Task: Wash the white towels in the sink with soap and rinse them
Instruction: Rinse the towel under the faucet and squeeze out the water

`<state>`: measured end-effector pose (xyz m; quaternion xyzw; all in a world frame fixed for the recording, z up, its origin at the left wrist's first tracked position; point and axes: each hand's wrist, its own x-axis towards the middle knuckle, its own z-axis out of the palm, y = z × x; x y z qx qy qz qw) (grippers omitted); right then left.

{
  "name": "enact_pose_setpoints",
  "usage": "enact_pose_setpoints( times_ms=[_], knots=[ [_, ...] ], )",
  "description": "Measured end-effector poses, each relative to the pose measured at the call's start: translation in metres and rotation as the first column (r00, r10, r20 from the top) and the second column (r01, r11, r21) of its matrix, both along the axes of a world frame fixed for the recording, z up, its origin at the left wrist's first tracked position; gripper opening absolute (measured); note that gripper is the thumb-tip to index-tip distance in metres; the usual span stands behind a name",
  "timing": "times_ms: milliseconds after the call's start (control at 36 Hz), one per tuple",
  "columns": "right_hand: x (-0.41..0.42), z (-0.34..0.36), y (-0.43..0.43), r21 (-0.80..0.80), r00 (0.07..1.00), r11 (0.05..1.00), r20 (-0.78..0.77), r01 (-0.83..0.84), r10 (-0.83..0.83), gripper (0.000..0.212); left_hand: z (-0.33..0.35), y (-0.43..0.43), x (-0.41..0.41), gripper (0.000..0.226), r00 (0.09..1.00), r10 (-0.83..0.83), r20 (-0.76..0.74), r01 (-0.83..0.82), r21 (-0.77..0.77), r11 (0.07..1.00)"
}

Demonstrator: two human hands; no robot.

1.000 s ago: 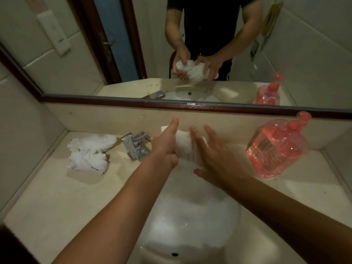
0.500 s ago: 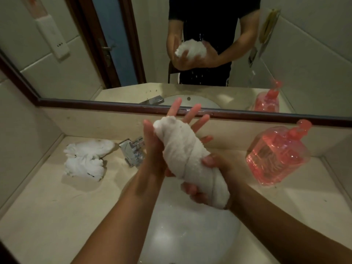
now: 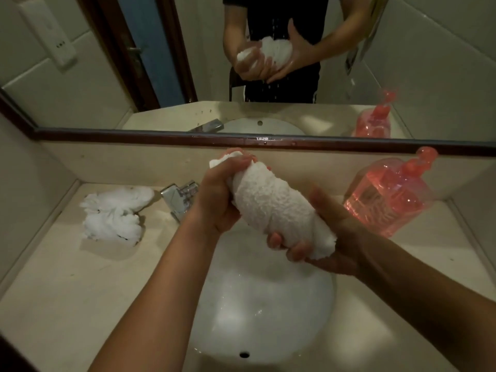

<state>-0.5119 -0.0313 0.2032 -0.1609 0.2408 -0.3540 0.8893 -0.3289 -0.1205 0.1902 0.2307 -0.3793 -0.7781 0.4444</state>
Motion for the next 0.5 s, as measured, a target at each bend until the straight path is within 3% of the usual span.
enact_pose_setpoints(
  times_ms=[56, 111, 250, 361, 500],
  knots=[
    [-0.003, 0.005, 0.003, -0.045, 0.992, 0.999, -0.126, -0.023, 0.017, 0.117, 0.002, 0.004, -0.002, 0.024, 0.999, -0.021, 0.039, 0.021, 0.018, 1.0],
    [-0.003, 0.012, 0.004, -0.1, 0.95, 0.993, -0.312, -0.068, 0.034, 0.114, 0.005, 0.007, -0.005, 0.025, 0.994, -0.023, 0.107, 0.02, 0.027, 0.999],
    [0.002, 0.012, 0.009, -0.098, 0.707, 0.974, -0.702, -0.206, 0.079, 0.062, -0.006, 0.014, -0.013, 0.018, 0.943, 0.077, 0.323, -0.08, -0.003, 0.997],
    [0.009, -0.009, 0.016, -0.052, 0.542, 0.976, -0.837, -0.214, 0.074, 0.033, -0.022, 0.021, -0.02, 0.015, 0.853, 0.173, 0.492, -0.153, -0.081, 0.985],
    [0.017, -0.045, 0.019, -0.123, 0.43, 0.972, -0.903, -0.201, -0.025, 0.03, -0.042, 0.022, -0.027, 0.015, 0.696, 0.263, 0.668, -0.137, -0.236, 0.962]
  ],
)
